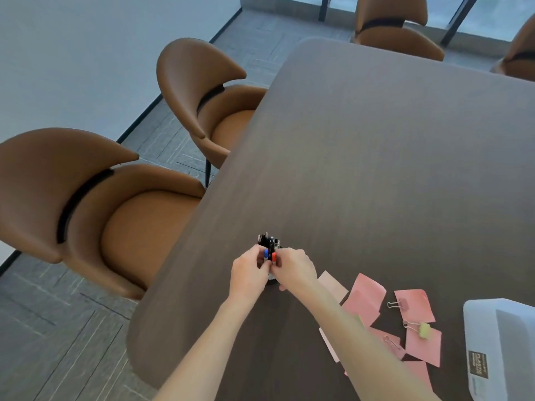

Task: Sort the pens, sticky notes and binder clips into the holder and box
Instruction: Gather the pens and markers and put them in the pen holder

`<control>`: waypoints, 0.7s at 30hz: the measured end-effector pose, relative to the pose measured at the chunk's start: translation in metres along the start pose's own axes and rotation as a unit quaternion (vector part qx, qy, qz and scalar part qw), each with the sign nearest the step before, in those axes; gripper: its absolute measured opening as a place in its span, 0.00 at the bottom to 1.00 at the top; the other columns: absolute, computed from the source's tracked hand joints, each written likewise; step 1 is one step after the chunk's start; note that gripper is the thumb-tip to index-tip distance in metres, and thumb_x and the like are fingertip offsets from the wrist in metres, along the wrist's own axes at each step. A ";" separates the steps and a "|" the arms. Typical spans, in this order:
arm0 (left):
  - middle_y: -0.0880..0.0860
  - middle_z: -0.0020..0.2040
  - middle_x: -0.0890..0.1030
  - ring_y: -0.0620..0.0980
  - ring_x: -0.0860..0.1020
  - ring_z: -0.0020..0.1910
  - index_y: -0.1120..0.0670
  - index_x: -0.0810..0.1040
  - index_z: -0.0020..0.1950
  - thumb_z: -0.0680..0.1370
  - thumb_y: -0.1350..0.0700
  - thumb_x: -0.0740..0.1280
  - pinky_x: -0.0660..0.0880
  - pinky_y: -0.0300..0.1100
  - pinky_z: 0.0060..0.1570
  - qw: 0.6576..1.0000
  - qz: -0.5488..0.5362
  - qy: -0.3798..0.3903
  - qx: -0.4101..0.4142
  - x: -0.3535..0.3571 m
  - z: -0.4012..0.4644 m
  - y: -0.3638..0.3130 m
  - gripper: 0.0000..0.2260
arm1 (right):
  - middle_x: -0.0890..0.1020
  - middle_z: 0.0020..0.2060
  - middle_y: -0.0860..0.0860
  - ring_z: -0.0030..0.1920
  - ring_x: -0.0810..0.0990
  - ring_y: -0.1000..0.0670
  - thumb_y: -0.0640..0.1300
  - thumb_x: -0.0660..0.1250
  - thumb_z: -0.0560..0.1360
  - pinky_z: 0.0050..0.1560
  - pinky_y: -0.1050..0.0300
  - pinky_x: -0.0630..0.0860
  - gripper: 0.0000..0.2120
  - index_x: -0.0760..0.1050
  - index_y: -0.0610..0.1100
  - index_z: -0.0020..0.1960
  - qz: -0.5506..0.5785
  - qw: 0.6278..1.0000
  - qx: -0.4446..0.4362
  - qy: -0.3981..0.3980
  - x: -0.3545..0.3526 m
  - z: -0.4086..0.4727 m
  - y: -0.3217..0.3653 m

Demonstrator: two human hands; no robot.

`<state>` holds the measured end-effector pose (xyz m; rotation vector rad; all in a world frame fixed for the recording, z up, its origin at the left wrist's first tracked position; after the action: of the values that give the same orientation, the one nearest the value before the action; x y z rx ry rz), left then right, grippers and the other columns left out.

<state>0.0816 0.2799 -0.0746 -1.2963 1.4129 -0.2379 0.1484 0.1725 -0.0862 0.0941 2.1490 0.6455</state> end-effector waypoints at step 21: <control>0.46 0.42 0.84 0.42 0.82 0.41 0.54 0.84 0.47 0.77 0.65 0.65 0.73 0.31 0.43 0.994 -0.046 0.020 0.093 0.094 -0.075 -0.044 0.10 | 0.84 0.45 0.55 0.44 0.82 0.51 0.47 0.65 0.78 0.45 0.53 0.76 0.07 0.77 0.49 0.54 0.167 0.952 0.083 -0.244 -0.042 -0.087 -0.139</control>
<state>0.0701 0.1531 -0.0704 -1.2093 1.3322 -0.4498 0.1298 0.0048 -0.0795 0.6531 1.7105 0.5578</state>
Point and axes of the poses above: each hand's wrist, its own z-axis towards the middle knuckle, its own x-axis out of the palm, y = z × x, the point moved 9 cm from there along z, towards the middle knuckle
